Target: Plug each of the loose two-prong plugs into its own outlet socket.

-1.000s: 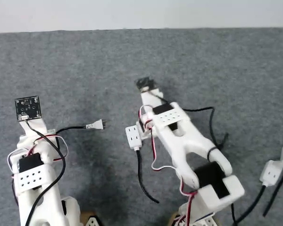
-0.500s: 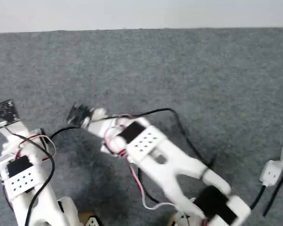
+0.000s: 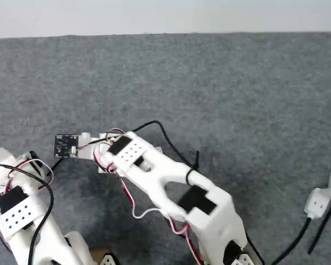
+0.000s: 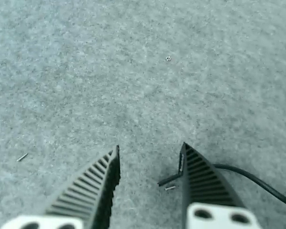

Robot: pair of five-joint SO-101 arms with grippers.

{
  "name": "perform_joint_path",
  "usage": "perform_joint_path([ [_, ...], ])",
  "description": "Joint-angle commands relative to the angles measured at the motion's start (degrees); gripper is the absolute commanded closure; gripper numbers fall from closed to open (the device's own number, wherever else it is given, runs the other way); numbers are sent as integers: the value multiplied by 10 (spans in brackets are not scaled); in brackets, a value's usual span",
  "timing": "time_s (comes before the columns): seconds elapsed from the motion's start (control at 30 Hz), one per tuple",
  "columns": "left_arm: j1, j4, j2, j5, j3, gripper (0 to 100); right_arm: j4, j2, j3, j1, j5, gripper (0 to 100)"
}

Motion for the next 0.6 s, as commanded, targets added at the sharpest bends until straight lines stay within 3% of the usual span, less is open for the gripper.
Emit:
perform_joint_path([
  [0.0, -3, -11, -10, 7, -30, 808, -10, 29, -76, 5, 6, 796],
  [0.2, 0, -11, -9, 7, -29, 808, 22, 95, -140, 37, 6, 986],
  [0.4, 18, -11, -9, 4, -20, 808, 135, 147, -248, 49, -2, 989],
  [0.57, 18, -11, -9, 4, -18, 808, 227, 144, -311, 47, -84, 989],
])
